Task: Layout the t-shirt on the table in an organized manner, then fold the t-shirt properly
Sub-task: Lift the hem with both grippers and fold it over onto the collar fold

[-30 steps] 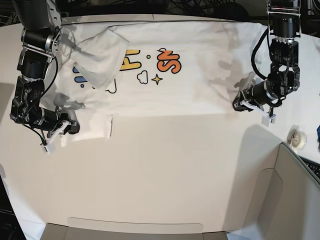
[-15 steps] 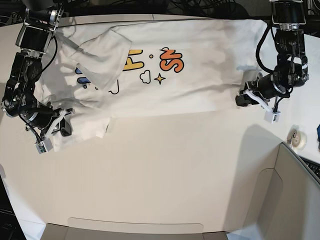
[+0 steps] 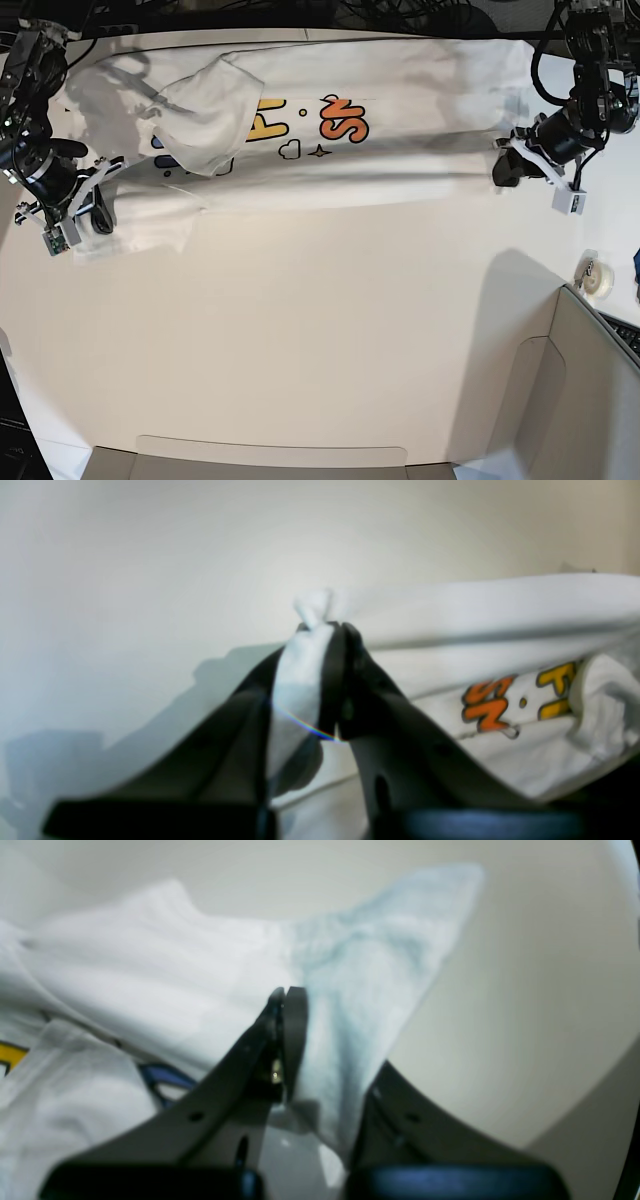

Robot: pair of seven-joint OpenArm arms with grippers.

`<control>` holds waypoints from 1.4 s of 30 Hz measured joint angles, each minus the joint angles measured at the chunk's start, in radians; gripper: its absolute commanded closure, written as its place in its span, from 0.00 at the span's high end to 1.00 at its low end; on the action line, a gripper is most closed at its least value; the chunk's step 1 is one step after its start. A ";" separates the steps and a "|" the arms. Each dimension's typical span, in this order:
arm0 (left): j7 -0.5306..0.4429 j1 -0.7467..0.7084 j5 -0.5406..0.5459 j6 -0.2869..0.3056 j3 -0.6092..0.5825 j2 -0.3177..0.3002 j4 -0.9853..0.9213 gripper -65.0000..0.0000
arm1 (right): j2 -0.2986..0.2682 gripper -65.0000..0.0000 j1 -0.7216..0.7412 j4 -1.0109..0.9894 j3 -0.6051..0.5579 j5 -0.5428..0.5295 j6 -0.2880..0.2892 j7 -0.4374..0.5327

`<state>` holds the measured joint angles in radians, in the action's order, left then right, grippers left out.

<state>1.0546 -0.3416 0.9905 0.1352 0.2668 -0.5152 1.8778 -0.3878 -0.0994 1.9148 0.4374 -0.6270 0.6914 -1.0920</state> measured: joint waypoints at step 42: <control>0.003 -0.234 0.007 0.000 0.002 0.005 0.001 0.00 | 0.009 0.00 -0.338 -0.129 0.111 -0.079 -0.003 0.004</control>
<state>1.0580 -0.5755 0.9974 0.1352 0.2684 -0.5102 1.8790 -0.3786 -0.4374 1.7859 0.5488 -0.7055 0.6888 -1.0882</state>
